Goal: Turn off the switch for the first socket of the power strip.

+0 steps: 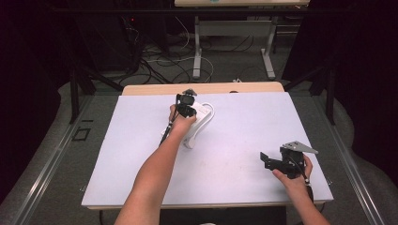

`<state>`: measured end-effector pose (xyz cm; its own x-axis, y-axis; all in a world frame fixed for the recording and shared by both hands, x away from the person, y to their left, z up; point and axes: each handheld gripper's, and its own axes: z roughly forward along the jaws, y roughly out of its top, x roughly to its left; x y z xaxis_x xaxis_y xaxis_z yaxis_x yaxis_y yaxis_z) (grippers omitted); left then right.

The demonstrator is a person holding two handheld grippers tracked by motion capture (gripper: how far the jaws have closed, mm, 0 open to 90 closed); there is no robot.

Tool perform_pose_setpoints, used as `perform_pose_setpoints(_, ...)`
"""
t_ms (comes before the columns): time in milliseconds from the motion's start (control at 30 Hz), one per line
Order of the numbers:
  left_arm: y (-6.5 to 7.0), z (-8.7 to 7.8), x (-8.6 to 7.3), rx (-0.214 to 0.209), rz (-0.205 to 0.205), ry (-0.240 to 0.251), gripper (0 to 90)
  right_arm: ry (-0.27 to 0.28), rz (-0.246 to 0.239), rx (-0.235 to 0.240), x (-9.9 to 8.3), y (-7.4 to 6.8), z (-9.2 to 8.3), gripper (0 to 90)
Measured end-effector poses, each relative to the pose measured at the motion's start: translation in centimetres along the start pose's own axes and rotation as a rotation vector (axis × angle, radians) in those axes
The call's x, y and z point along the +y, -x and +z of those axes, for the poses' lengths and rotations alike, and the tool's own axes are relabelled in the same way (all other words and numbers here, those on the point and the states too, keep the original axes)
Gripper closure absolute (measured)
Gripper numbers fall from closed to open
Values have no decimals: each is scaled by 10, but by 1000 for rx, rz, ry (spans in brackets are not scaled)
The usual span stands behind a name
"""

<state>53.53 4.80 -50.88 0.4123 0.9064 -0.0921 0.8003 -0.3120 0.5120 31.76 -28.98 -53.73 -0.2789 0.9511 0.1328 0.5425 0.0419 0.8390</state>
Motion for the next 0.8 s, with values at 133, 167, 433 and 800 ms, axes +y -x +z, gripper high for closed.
perform_pose_setpoints(133,2,2,0,3,2,-5,900,2,-4,0,0,1,0,139)
perform_pose_setpoints(167,2,2,0,2,2,-8,900,0,1,0,0,0,0,139)
perform_pose_setpoints(433,4,3,-1,8,10,-22,900,2,-5,3,0,1,0,139)
perform_pose_setpoints(800,3,1,-2,10,15,-32,900,2,-6,4,0,0,0,139)
